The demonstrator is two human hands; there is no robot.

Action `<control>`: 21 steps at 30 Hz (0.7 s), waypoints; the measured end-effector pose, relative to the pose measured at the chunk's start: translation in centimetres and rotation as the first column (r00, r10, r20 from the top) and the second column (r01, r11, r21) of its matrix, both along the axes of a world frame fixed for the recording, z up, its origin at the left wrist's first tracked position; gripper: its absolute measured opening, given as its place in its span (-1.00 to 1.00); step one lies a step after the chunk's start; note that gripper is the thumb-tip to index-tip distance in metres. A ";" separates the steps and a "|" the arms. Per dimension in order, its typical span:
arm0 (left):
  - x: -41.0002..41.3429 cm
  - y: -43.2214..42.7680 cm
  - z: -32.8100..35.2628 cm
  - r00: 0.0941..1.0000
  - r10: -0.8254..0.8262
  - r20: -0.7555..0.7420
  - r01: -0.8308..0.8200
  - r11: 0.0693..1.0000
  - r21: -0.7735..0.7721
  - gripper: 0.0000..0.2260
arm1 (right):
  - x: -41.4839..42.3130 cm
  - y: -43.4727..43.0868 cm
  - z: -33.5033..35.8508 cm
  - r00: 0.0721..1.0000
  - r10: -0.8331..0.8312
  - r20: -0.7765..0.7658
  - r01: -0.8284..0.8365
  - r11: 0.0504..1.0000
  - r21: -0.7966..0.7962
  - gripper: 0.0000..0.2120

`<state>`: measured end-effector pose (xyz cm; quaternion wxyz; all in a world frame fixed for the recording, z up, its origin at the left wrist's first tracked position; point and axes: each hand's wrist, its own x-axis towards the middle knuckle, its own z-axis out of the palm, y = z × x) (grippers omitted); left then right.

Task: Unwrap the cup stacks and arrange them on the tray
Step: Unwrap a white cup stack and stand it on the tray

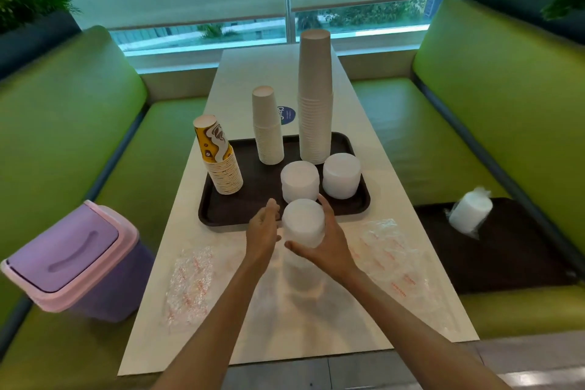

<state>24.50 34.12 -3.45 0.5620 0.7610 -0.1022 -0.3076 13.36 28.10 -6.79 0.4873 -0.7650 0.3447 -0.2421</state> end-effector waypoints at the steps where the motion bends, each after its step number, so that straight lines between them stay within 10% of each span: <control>1: 0.1 0.0 0.2 1.000 -0.013 -0.001 0.013 1.000 0.019 -0.58 | 0.2 -0.1 0.0 1.000 -0.018 -0.002 0.018 1.000 0.002 0.07; 17: 1.6 0.1 1.0 0.903 -0.425 0.065 0.409 0.896 0.173 -0.58 | 0.4 -0.5 -2.0 0.989 -0.144 0.023 0.144 0.939 -0.311 -0.03; 21: 2.0 -0.3 1.3 0.881 -0.471 0.050 0.447 0.861 0.243 -0.60 | 0.2 -0.7 -1.2 0.992 -0.127 0.007 0.127 0.983 -0.136 0.09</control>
